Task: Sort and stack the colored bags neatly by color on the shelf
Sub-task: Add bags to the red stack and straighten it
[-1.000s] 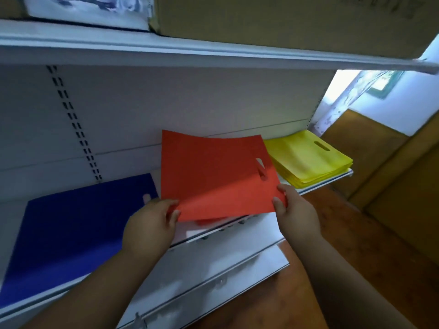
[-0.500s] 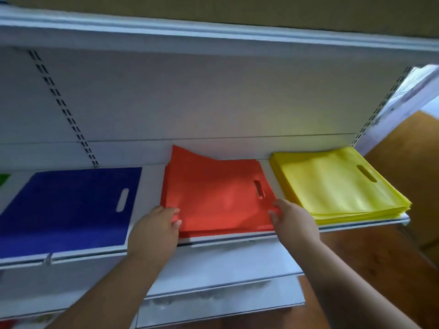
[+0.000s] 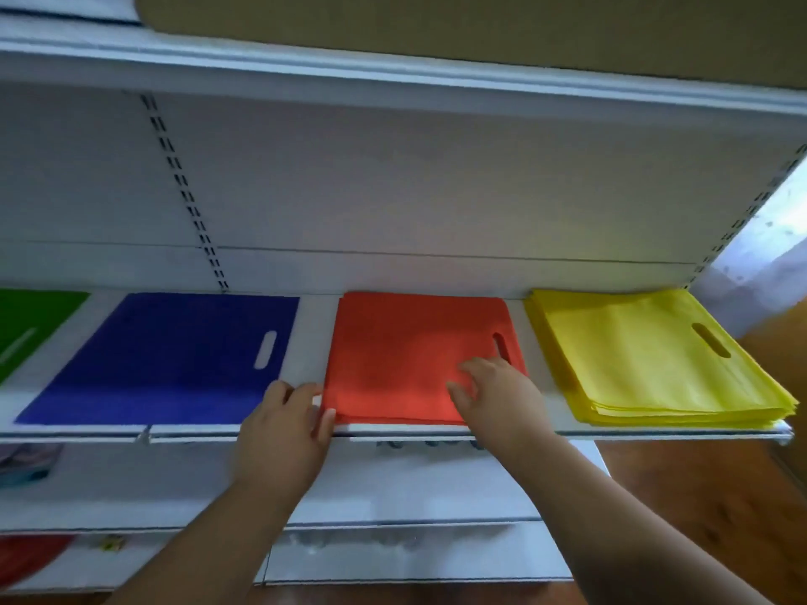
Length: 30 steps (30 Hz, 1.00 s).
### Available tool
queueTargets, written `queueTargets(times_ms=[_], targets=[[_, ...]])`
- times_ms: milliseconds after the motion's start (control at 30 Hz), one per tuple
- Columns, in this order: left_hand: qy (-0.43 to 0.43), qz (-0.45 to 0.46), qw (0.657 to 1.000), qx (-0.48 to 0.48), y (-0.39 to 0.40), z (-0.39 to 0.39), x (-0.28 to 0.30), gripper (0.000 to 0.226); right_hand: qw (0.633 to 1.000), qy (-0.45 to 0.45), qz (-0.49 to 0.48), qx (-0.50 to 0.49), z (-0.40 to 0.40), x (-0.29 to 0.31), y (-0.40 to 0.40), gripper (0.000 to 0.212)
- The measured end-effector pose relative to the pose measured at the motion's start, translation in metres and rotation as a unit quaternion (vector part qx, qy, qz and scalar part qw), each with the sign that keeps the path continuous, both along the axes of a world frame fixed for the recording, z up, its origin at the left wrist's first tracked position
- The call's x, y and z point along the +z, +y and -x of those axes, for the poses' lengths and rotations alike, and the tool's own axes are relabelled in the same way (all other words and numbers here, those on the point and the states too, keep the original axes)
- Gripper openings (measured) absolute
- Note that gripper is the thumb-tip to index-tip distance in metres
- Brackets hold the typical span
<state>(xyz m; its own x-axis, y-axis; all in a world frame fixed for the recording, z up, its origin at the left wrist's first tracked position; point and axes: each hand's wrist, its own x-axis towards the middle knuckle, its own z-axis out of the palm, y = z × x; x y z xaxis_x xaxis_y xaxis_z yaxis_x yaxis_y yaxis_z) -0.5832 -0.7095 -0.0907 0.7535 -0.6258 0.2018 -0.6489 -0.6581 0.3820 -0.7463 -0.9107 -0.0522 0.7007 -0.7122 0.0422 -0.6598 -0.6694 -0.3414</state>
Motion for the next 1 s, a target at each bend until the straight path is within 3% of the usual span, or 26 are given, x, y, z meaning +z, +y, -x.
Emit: queueTargets(times_ms=[200,633,767,1000], targets=[[0.035,0.069,0.995,0.070,0.113,-0.030,0.009,0.037,0.981,-0.079,-0.016,0.179,-0.096,0.023,0.095,0.033],[-0.002,0.057,0.960,0.275,0.458,-0.131,0.033,0.031,0.893,-0.172,-0.098,0.404,-0.303,0.039,0.434,0.038],[-0.012,0.062,0.948,0.313,0.512,-0.162,0.034,0.030,0.878,-0.168,-0.102,0.436,-0.352,0.041,0.489,0.041],[0.013,0.073,0.939,0.335,0.538,-0.249,0.021,0.039,0.878,-0.151,-0.116,0.440,-0.472,0.040,0.522,0.047]])
